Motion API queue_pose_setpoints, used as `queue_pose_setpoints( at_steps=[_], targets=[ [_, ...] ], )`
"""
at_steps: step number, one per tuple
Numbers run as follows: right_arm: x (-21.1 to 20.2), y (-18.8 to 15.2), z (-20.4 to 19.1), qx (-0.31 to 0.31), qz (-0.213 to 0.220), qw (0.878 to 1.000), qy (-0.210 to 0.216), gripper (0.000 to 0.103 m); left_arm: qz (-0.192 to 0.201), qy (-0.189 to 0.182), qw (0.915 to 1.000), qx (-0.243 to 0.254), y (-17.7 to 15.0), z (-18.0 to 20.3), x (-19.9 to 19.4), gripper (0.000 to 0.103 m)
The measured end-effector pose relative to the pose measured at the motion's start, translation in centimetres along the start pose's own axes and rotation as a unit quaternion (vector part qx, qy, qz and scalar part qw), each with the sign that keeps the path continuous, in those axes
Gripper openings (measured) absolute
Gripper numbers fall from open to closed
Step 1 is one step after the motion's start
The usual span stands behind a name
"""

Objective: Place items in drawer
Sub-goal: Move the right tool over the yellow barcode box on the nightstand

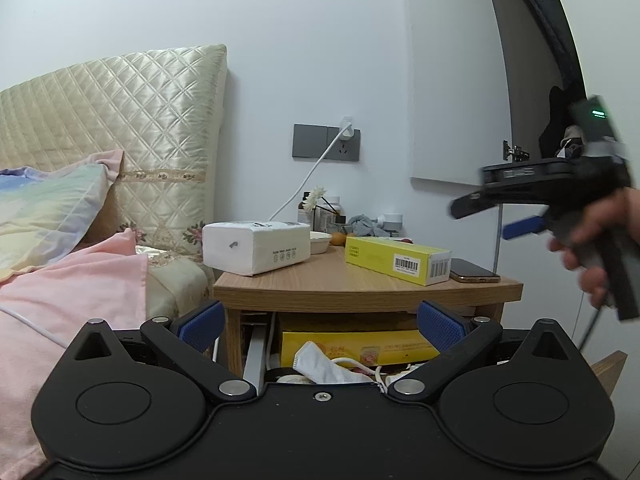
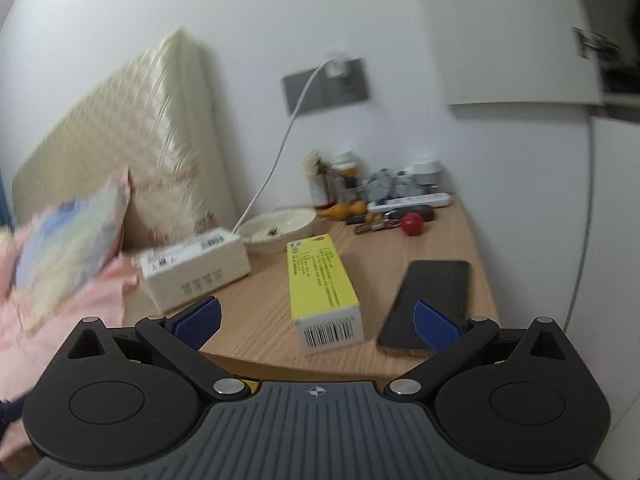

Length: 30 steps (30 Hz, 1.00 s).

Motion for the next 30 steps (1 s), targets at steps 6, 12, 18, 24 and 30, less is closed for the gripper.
queue_pose_setpoints(
  at_steps=[6, 12, 18, 24, 30],
  targets=[
    [4.1, 2.7, -1.5, -0.056, -0.053, 0.997, -0.033, 0.103, 0.001, -0.010, 0.9999, -0.003, 0.0, -0.1, -0.2, 0.102],
    [7.4, 4.0, -2.0, -0.080, -0.076, 0.992, -0.061, 0.100, 0.001, -0.017, 0.9998, -0.007, 0.1, -0.2, -0.3, 0.102],
    [10.8, 4.7, -1.3, -0.080, -0.086, 0.989, -0.084, 0.098, 0.002, -0.024, 0.9997, -0.004, 0.1, 0.1, -0.4, 0.102],
    [13.3, 5.6, -2.0, -0.093, -0.099, 0.987, -0.088, 0.092, 0.002, -0.031, 0.9995, -0.008, 0.0, 0.2, -0.3, 0.102],
    [14.9, 5.4, -2.4, -0.104, -0.127, 0.982, -0.091, 0.084, -0.002, -0.037, 0.9992, -0.016, 0.0, 0.0, -0.1, 0.102]
  ],
)
Point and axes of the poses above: each gripper's, at about its wrist camera, not at the fingertips, and x roughly the way its jaws point, z to its right, y to its top, the point moved 4 cm from there along x, roughly the way its jaws point, and after that the axes turned 9 degrees about -z, right-handed, at the moved point
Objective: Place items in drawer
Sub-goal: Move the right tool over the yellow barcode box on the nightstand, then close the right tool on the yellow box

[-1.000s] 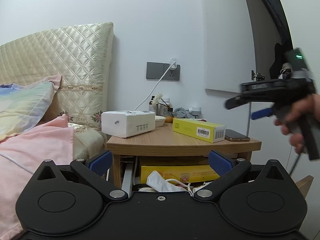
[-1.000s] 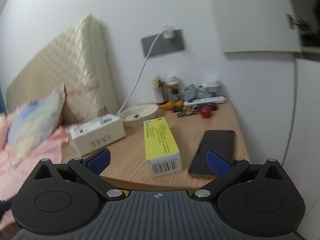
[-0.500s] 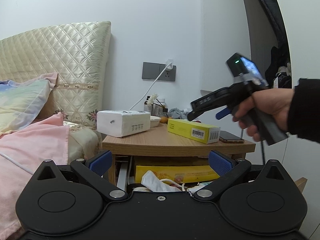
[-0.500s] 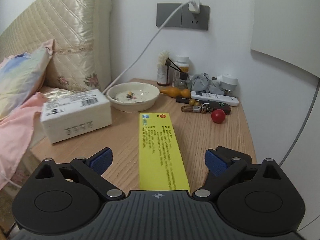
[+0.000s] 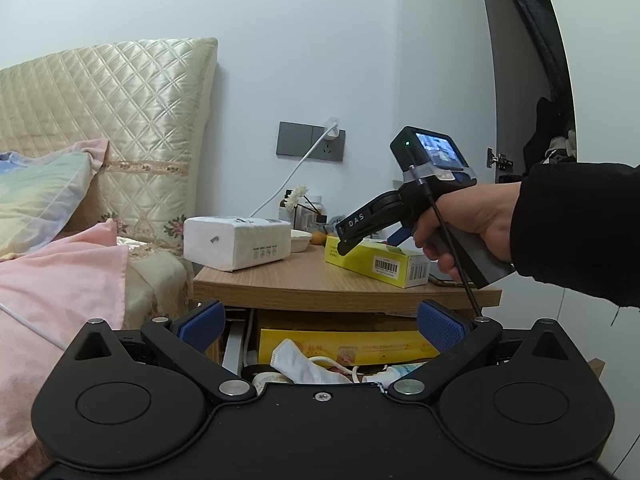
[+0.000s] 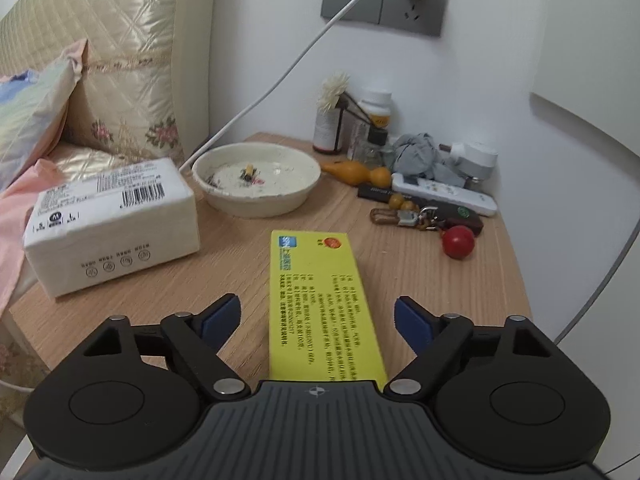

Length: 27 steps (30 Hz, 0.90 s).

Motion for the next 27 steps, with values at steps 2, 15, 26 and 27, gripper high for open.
queue_pose_setpoints(
  at_steps=[2, 15, 26, 27],
  targets=[
    [0.3, 0.0, 0.0, -0.002, -0.009, 1.000, -0.002, 0.075, -0.001, -0.001, 1.0000, 0.000, 0.0, 0.0, 0.0, 0.102],
    [-1.3, 0.6, -0.4, -0.004, -0.006, 1.000, -0.004, 0.058, 0.000, -0.009, 0.9999, 0.006, 0.0, 0.7, 0.0, 0.102],
    [-7.6, 0.8, -0.9, -0.026, 0.021, 0.999, 0.000, 0.058, 0.011, -0.013, 0.9998, 0.011, 0.1, 0.7, -0.8, 0.102],
    [-8.3, 0.5, -1.1, -0.027, 0.022, 0.999, 0.004, 0.058, 0.012, -0.013, 0.9998, 0.011, 0.2, 0.7, -0.8, 0.102]
  ],
)
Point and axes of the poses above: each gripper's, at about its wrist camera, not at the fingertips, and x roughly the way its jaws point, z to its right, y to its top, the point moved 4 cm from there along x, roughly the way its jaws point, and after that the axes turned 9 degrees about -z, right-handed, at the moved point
